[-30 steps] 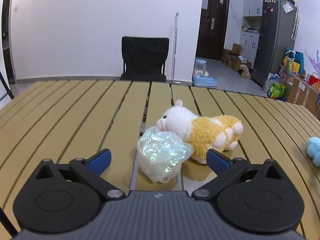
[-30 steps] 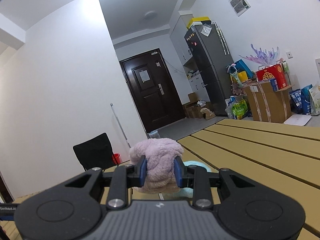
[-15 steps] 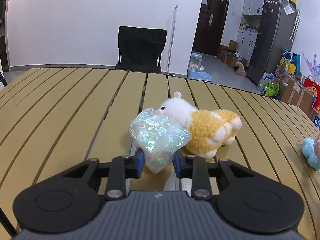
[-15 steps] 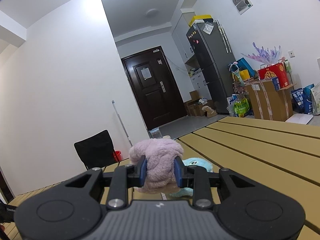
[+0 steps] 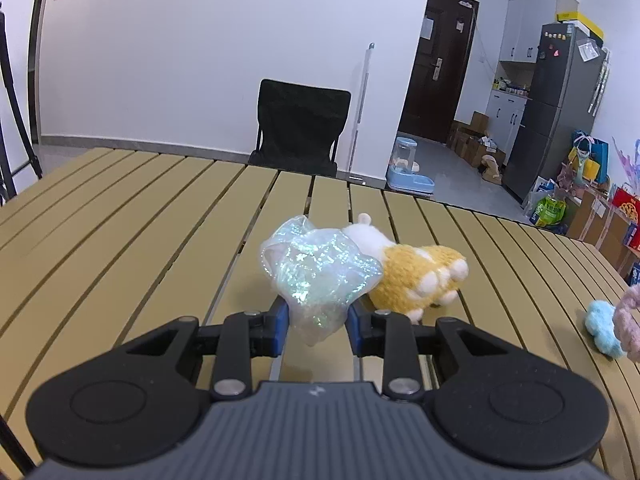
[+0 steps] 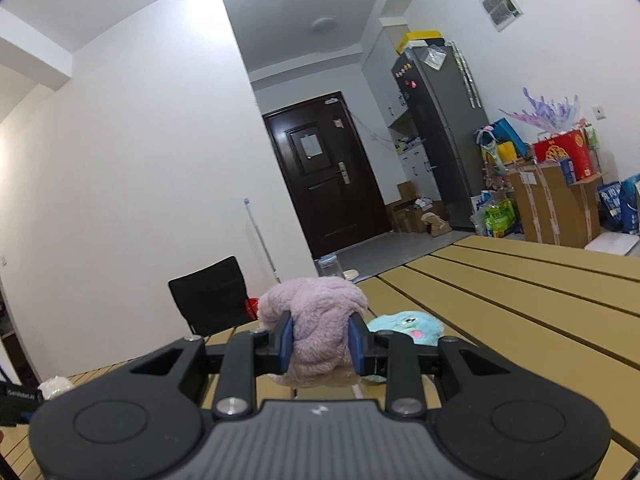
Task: Collect trash
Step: 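Lift the pink pouch and plastic bag off the table with both tools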
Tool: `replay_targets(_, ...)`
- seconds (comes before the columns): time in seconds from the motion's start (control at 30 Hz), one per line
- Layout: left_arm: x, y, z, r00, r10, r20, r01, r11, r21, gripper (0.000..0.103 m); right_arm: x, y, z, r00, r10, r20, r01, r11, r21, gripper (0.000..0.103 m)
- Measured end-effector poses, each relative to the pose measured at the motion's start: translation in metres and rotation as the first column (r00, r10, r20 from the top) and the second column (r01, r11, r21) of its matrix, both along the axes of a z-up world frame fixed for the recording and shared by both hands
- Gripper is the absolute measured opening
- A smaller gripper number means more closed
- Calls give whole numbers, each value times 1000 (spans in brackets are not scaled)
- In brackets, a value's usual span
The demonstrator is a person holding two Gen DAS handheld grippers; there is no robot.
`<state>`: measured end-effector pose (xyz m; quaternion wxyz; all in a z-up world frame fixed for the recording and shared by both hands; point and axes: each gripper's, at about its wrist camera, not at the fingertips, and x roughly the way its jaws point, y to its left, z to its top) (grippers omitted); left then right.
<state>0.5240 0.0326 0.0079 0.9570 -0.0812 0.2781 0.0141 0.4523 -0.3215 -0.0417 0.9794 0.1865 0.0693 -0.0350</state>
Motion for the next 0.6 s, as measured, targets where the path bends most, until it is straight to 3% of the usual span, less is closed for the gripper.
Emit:
replay_targets(0.4,-86,-8,31,994,-50,97,48,999,24,29,-45,21,17,994,104,14,-104,994,-41,27)
replay_targets(0.6,-131,-10,39,992,-78,101,77,997,9,29,-79,38,22,988,156,16,-155,985,-70,27)
